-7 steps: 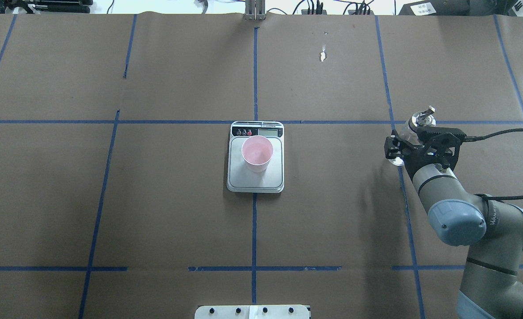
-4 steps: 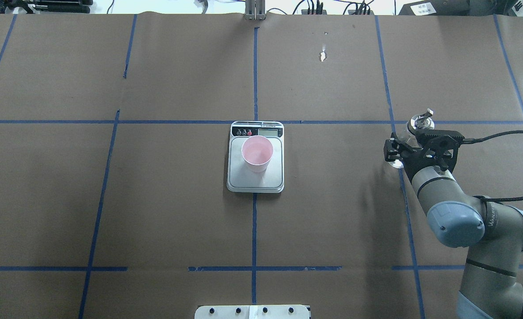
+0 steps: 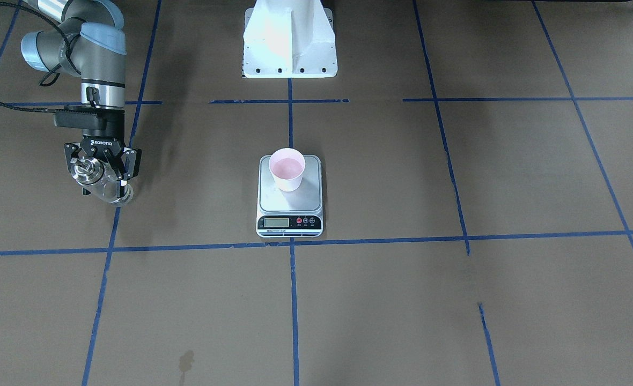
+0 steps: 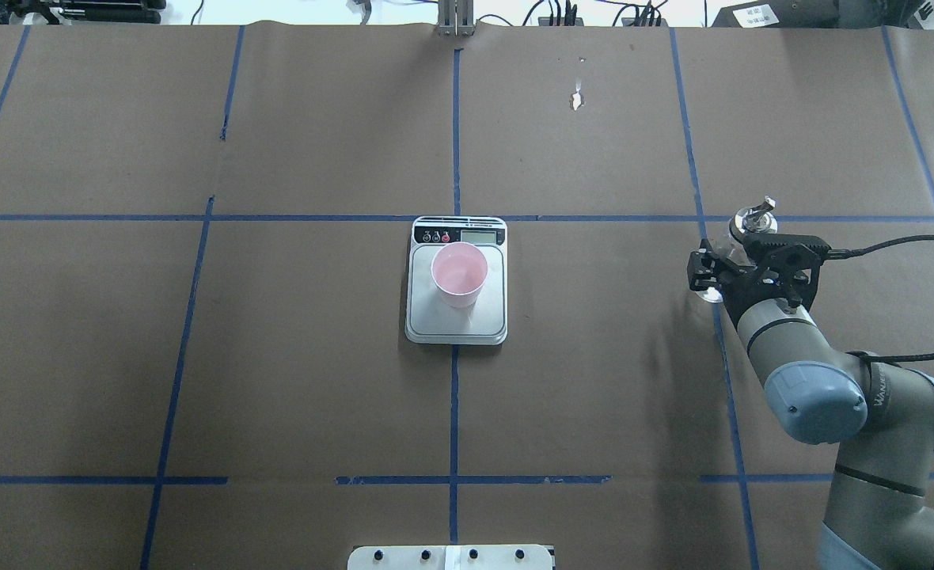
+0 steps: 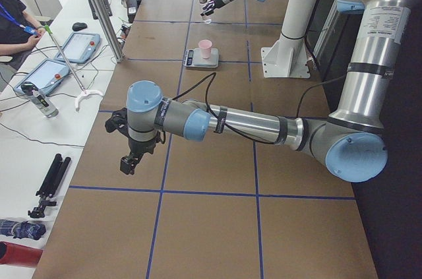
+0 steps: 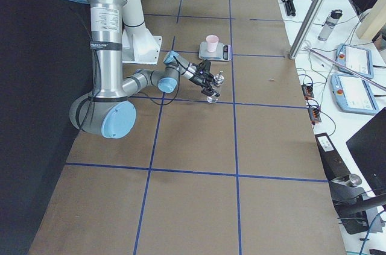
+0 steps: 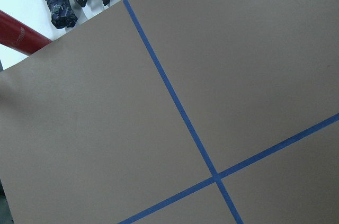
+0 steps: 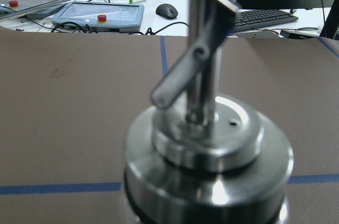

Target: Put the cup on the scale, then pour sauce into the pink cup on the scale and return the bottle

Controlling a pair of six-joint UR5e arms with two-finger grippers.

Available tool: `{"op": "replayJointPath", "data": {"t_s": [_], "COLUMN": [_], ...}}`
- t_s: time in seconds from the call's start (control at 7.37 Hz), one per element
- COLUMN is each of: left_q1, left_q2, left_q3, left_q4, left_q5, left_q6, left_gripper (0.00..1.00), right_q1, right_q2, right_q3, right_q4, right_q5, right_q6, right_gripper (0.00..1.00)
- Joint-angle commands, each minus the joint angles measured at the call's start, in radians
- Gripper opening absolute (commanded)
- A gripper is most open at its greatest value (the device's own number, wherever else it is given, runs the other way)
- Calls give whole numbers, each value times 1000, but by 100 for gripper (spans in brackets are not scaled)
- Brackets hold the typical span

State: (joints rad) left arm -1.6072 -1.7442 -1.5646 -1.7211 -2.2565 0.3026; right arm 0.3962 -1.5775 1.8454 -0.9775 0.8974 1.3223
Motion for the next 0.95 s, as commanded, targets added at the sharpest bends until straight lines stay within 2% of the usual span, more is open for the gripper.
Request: {"op": "replayJointPath", "data": {"t_s": [0.0, 0.14, 0.41, 0.68, 0.81], "left_q1": [0, 0, 0, 0, 0], "left_q2": [0, 0, 0, 0, 0], "left_q3": [-2, -2, -2, -8, -8], "left_q4": [0, 0, 0, 0, 0], "left_q5": [0, 0, 0, 0, 0], "left_q6": [1, 1, 1, 1, 1], "left_gripper": [100, 100, 100, 100, 100], "right_q1": [0, 0, 0, 0, 0], "right_q2": [-1, -1, -1, -1, -1], "right_q3": [0, 0, 0, 0, -2], "right_q4": [0, 0, 0, 0, 0], "right_q5": [0, 0, 0, 0, 2], "right_q6": [0, 2, 2, 2, 0], "right_gripper": [0, 23, 26, 37, 37]}}
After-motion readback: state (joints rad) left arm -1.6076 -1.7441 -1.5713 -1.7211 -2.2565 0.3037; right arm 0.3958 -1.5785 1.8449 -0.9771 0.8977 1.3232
